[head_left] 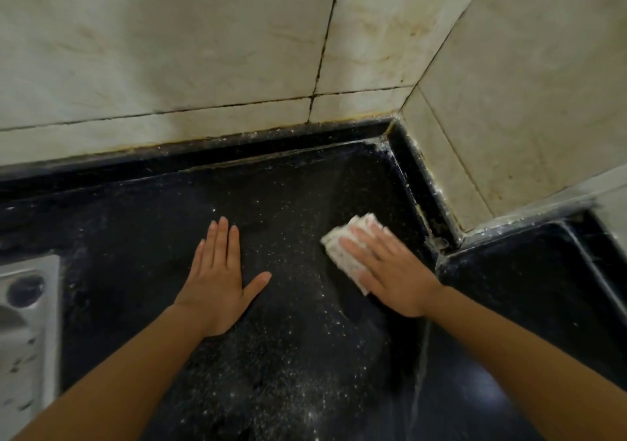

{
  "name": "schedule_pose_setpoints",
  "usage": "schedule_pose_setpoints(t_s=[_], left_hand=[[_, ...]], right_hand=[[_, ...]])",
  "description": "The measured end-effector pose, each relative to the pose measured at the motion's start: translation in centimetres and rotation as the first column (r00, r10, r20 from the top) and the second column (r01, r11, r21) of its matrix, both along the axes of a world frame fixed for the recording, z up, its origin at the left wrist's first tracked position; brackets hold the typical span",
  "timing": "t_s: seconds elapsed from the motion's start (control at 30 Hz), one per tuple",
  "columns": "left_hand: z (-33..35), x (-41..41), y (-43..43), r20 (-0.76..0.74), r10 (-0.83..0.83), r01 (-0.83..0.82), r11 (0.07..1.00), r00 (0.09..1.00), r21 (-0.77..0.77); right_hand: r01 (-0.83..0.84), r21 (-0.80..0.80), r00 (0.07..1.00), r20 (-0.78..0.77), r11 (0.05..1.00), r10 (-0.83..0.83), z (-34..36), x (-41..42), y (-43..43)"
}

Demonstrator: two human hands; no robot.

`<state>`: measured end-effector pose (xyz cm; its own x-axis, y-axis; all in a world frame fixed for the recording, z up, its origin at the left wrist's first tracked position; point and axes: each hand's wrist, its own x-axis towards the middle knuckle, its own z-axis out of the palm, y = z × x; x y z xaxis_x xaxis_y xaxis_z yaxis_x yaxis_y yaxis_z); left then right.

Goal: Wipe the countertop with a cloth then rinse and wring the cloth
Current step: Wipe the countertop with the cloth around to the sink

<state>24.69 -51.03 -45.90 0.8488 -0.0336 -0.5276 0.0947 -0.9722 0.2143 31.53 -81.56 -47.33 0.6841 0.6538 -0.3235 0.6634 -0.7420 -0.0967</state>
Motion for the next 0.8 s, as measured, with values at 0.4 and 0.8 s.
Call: schedule_pose_setpoints(t_s=[0.4, 0.8], left_hand=[[-0.7, -0.1, 0.4, 0.030, 0.001, 0.000, 0.999, 1.000, -0.035], [-0.7, 0.0, 0.2, 0.025, 0.013, -0.012, 0.999, 1.000, -0.037]], right_hand=[[0.684, 0.021, 0.729, -0.029, 0.729, -0.684, -0.4, 12.9, 7.5], [0.236, 0.066, 0.970, -0.075, 0.969, -0.232, 0.0, 5.8, 17.8]])
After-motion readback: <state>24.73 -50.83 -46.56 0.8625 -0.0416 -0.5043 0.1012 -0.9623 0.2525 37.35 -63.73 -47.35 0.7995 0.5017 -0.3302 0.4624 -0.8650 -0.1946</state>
